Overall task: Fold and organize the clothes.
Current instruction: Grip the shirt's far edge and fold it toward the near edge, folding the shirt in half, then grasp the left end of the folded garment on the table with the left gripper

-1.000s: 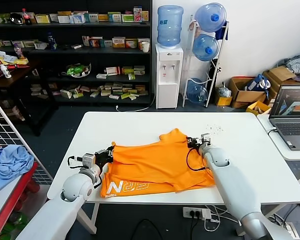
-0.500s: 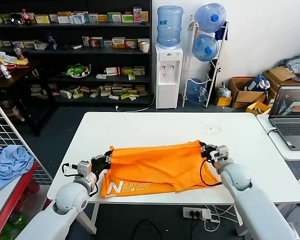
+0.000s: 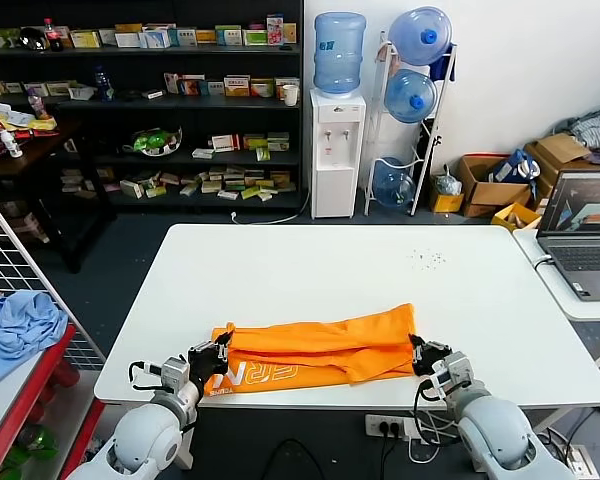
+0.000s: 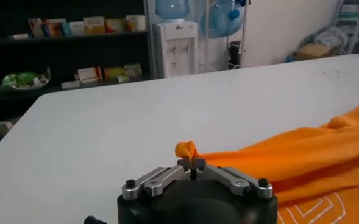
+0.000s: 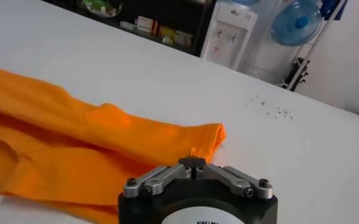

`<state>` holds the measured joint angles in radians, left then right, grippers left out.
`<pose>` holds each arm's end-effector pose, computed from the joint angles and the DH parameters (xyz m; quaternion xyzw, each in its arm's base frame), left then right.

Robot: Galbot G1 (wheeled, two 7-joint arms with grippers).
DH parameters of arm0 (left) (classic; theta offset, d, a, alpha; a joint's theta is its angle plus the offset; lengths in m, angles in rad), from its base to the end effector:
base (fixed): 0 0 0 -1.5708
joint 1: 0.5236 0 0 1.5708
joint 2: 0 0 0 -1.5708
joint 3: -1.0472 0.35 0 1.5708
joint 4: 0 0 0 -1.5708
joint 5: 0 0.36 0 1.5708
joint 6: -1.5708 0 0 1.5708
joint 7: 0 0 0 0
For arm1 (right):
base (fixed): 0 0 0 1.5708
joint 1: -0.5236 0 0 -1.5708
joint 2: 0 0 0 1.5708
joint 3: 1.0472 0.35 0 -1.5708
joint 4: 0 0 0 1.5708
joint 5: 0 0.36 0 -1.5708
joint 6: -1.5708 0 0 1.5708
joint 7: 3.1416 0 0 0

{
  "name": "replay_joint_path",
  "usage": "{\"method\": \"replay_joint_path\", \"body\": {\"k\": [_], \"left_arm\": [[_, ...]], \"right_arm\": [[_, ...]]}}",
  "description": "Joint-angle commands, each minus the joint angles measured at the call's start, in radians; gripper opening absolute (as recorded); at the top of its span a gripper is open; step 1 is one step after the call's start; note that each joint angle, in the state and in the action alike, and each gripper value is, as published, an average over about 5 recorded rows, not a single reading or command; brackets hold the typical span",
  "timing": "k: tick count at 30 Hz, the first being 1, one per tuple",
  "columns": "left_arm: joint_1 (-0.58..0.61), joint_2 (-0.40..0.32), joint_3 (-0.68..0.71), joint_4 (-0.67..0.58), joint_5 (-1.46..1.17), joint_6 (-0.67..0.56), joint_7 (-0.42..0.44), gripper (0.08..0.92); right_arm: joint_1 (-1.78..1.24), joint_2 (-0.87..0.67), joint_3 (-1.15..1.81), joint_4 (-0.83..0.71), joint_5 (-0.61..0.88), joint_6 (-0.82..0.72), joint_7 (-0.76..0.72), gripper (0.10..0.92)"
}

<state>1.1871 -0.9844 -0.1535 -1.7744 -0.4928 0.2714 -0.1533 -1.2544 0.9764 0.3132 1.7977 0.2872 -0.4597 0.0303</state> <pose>0.2834 0.0472 -0.3444 -0.1324 -0.9683 -0.0565 0.2041 0.2814 -0.0900 -0.3288 0.1094 -0.9449 0.1603 0.2636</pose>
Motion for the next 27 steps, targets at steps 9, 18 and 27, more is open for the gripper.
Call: {"method": "replay_joint_path", "body": {"k": [9, 18, 27], "left_arm": [[0.072, -0.007, -0.052, -0.013, 0.012, -0.011, -0.035, 0.368], [0.049, -0.043, -0.067, 0.037, -0.195, 0.05, -0.098, 0.628], [0.03, -0.072, -0.06, 0.051, -0.267, 0.07, -0.139, 0.811]], "right_arm": [[-0.079, -0.032, 0.02, 0.06, -0.006, -0.012, 0.031, 0.406], [-0.087, -0.03, 0.021, 0.078, 0.004, -0.018, 0.032, 0.666], [-0.091, -0.018, 0.02, 0.087, 0.006, -0.023, 0.033, 0.82]]}}
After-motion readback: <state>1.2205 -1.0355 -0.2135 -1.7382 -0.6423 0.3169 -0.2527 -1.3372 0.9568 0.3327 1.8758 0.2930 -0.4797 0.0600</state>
